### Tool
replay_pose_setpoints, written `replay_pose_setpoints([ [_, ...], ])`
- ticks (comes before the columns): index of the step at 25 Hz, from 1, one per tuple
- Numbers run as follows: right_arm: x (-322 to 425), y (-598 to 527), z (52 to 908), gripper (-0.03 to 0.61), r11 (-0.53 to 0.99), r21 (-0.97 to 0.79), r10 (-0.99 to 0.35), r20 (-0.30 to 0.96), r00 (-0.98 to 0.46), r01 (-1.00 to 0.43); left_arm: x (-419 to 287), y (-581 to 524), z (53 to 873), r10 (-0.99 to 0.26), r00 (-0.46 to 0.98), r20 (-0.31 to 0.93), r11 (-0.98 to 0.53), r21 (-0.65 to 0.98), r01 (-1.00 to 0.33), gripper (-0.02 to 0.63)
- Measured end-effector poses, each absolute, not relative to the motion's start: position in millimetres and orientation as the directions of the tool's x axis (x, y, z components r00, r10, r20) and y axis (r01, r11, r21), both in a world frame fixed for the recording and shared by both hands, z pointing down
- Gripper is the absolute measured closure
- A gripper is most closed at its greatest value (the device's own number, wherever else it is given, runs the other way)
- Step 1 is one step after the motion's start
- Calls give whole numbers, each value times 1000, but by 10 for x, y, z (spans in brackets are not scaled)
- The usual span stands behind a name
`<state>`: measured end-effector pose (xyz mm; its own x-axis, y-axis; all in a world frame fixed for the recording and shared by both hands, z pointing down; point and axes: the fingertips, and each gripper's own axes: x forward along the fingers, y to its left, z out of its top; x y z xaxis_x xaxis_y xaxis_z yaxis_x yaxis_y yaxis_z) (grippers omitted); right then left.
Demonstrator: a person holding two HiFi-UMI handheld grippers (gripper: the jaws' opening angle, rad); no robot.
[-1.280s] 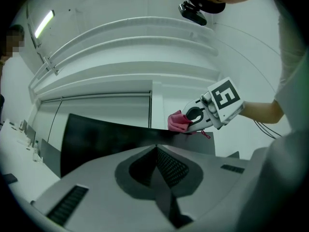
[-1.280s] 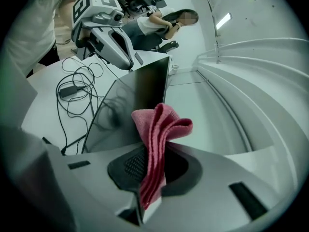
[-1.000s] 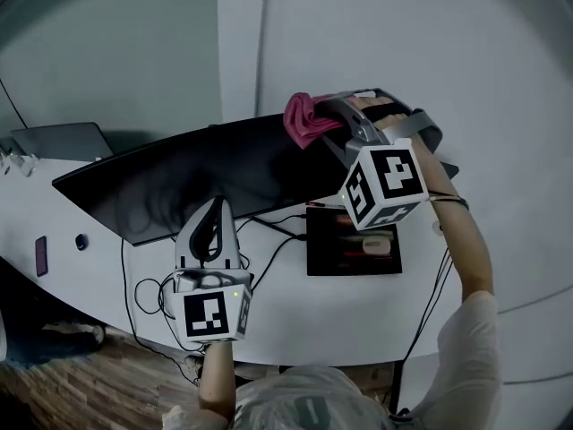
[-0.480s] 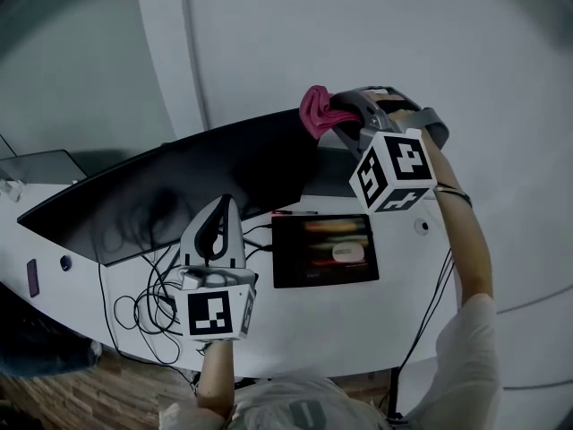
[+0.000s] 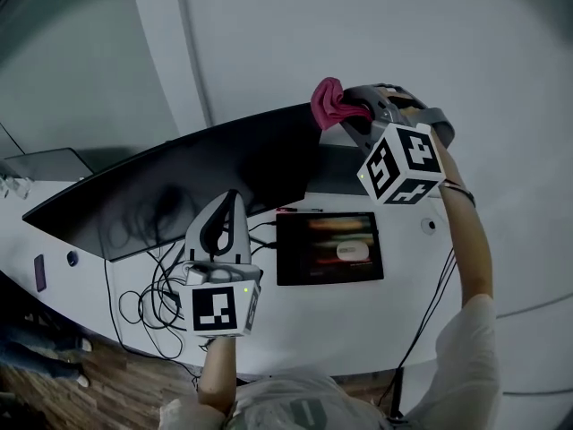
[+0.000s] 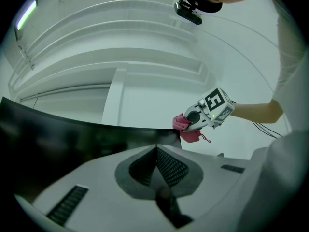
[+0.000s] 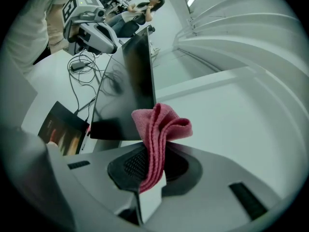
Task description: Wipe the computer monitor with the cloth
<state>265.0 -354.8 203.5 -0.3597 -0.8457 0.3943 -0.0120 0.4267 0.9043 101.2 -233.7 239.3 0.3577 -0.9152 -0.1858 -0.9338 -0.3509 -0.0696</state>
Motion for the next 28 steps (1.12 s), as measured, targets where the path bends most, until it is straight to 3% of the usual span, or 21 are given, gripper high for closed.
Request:
replay_pose_setpoints([
  [3,2583,-3424,1800,525,409,888,-857,293,-424,-213,926,-2256,2335,-919,344,-192,-336,-72,-939,598],
  [7,2142,-2893,1316,525,342,735,-853,-18,-522,-586,729,-2070,2167,-918,319,-235,-311,-71,-948,598],
  [13,1242,-1892,1426,525,432,393,-778,-294,-556,-812,393,-1596,1935,-906,284,-313,-271,-86,-959,598],
  [19,696,-1344,2067,525,526,133,-790,-290,-541,-840,-12,-1162,2029,-923,216,-319,-194,-99,-976,598],
  [28,422,-1076,2443,525,567,90,-790,-219,-572,-819,-353,-888,2171,-942,139,-306,-115,-97,-989,598],
])
